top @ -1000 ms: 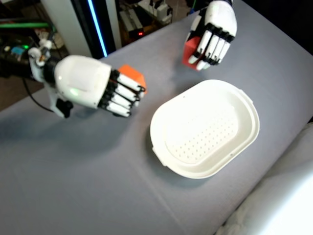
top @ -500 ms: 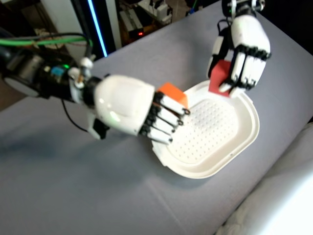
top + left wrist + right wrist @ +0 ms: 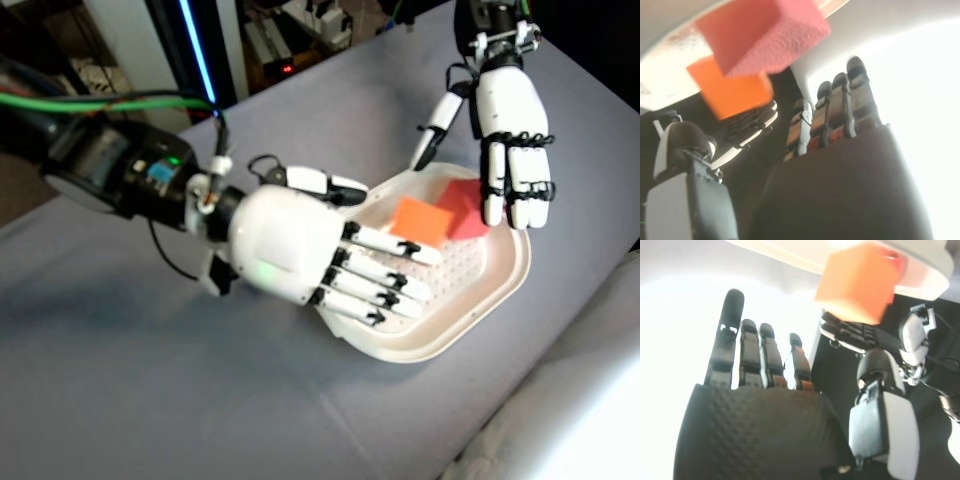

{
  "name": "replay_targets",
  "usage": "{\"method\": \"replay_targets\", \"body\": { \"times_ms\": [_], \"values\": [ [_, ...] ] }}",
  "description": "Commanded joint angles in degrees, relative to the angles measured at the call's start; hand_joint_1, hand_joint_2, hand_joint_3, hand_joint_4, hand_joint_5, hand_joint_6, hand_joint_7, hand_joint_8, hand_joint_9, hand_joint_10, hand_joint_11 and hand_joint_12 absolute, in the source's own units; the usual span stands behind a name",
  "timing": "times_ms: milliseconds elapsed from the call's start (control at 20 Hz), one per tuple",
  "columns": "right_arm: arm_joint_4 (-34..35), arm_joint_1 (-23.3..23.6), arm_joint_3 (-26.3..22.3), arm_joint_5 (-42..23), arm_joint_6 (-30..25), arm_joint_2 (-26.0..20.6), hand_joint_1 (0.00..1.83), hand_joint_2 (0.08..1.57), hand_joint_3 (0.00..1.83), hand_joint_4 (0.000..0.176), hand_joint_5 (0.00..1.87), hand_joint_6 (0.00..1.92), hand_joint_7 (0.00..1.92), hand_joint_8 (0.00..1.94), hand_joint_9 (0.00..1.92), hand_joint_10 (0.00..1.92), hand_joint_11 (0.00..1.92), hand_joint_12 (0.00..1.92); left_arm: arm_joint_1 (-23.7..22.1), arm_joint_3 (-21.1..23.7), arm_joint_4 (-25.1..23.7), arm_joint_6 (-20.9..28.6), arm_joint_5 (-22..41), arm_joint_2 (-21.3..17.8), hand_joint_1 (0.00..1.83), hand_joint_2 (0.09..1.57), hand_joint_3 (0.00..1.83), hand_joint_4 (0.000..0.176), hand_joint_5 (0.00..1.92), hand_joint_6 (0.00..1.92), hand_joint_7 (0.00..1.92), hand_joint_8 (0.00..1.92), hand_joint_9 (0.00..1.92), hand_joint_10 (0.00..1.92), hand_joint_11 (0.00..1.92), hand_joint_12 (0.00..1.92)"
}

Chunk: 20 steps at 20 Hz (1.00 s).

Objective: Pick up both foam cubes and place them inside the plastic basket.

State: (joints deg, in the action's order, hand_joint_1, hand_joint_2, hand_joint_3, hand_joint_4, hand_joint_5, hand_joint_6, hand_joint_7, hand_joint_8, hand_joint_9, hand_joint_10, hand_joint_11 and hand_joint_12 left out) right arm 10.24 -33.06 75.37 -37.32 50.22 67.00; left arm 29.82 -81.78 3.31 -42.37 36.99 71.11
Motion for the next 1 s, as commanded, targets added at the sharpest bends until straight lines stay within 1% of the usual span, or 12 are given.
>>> {"method": "replay_targets", "body": {
  "times_ms": [0, 100, 250, 400, 450, 500, 550, 650, 750, 800, 850, 950],
  "values": [
    [0.2, 0.6, -0.9, -9.2, -0.1, -1.2, 0.18, 1.09, 0.0, 0.127, 0.0, 0.0, 0.0, 0.0, 0.0, 0.0, 0.0, 0.01, 0.0, 0.5, 0.5, 0.0, 9.1, -1.5, 0.4, 0.99, 0.0, 0.16, 0.0, 0.0, 0.0, 0.0, 0.0, 0.0, 0.0, 0.0],
    [0.2, 0.6, -3.5, -11.8, 0.3, -3.7, 0.19, 1.11, 0.0, 0.136, 0.0, 0.0, 0.0, 0.0, 0.0, 0.0, 0.0, 0.0, 1.2, 2.9, 0.5, 0.0, 12.2, -3.8, 0.41, 1.01, 0.0, 0.153, 0.0, 0.0, 0.0, 0.0, 0.0, 0.0, 0.0, 0.0],
    [0.0, -1.6, -7.7, -17.7, 0.7, -7.4, 0.13, 1.15, 0.02, 0.126, 0.0, 0.0, 0.0, 0.0, 0.0, 0.0, 0.0, 0.0, 4.5, 6.7, 1.4, 0.3, 19.7, -7.2, 0.41, 1.07, 0.03, 0.116, 0.0, 0.0, 0.0, 0.0, 0.0, 0.0, 0.0, 0.0],
    [0.0, -6.2, -12.8, -27.3, 0.7, -12.5, 0.15, 1.19, 0.03, 0.104, 0.0, 0.0, 0.0, 0.0, 0.0, 0.0, 0.0, 0.0, 9.9, 10.0, 2.7, 3.7, 30.4, -10.8, 0.35, 1.18, 0.03, 0.105, 0.0, 0.0, 0.0, 0.0, 0.0, 0.0, 0.0, 0.0],
    [0.0, -7.7, -14.2, -30.4, 0.7, -13.5, 0.14, 1.23, 0.03, 0.08, 0.0, 0.0, 0.0, 0.0, 0.0, 0.0, 0.0, 0.0, 11.5, 11.3, 3.5, 3.8, 33.7, -11.8, 0.35, 1.23, 0.02, 0.097, 0.0, 0.0, 0.0, 0.0, 0.0, 0.0, 0.0, 0.0],
    [0.1, -8.9, -15.6, -33.4, 0.7, -14.4, 0.12, 1.25, 0.03, 0.059, 0.0, 0.0, 0.0, 0.0, 0.0, 0.0, 0.0, 0.0, 12.8, 12.4, 3.9, 3.8, 36.5, -12.9, 0.36, 1.3, 0.02, 0.052, 0.0, 0.0, 0.0, 0.0, 0.0, 0.0, 0.0, 0.01],
    [0.1, -10.2, -16.9, -36.5, 0.7, -15.3, 0.13, 1.23, 0.02, 0.094, 0.0, 0.0, 0.0, 0.0, 0.0, 0.0, 0.0, 0.0, 14.2, 13.7, 4.2, 3.8, 39.3, -14.2, 0.38, 1.32, 0.02, 0.077, 0.0, 0.0, 0.0, 0.0, 0.0, 0.0, 0.0, 0.0],
    [0.2, -13.0, -19.4, -42.6, 0.7, -17.3, 0.17, 1.23, 0.01, 0.091, 0.0, 0.0, 0.0, 0.0, 0.0, 0.0, 0.0, 0.0, 16.3, 15.7, 4.7, 3.7, 44.6, -16.0, 0.37, 1.33, 0.01, 0.132, 0.0, 0.0, 0.0, 0.0, 0.0, 0.0, 0.0, 0.0],
    [0.4, -15.5, -21.0, -47.2, 0.7, -18.8, 0.21, 1.24, 0.01, 0.081, 0.0, 0.0, 0.0, 0.0, 0.0, 0.0, 0.0, 0.0, 18.1, 17.3, 5.2, 3.4, 48.4, -17.1, 0.41, 1.34, 0.01, 0.128, 0.0, 0.0, 0.0, 0.0, 0.0, 0.0, 0.02, 0.01],
    [0.6, -16.5, -21.6, -49.2, 0.7, -19.3, 0.21, 1.23, 0.0, 0.081, 0.0, 0.0, 0.0, 0.0, 0.0, 0.0, 0.0, 0.0, 18.8, 17.9, 5.3, 3.3, 49.8, -17.5, 0.43, 1.34, 0.01, 0.142, 0.0, 0.0, 0.0, 0.0, 0.0, 0.0, 0.02, 0.01],
    [0.7, -17.4, -22.4, -50.8, 0.7, -20.1, 0.24, 1.23, 0.0, 0.062, 0.0, 0.0, 0.0, 0.0, 0.0, 0.0, 0.0, 0.0, 19.4, 18.4, 5.3, 3.3, 51.2, -17.9, 0.38, 1.37, 0.02, 0.169, 0.0, 0.0, 0.0, 0.0, 0.0, 0.0, 0.0, 0.0],
    [0.7, -19.1, -23.9, -53.8, 0.7, -21.9, 0.25, 1.29, 0.02, 0.018, 0.0, 0.0, 0.0, 0.0, 0.0, 0.0, 0.01, 0.0, 20.3, 19.2, 5.3, 3.2, 53.8, -18.5, 0.35, 1.35, 0.0, 0.176, 0.0, 0.0, 0.0, 0.0, 0.0, 0.0, 0.0, 0.0]
  ]
}}
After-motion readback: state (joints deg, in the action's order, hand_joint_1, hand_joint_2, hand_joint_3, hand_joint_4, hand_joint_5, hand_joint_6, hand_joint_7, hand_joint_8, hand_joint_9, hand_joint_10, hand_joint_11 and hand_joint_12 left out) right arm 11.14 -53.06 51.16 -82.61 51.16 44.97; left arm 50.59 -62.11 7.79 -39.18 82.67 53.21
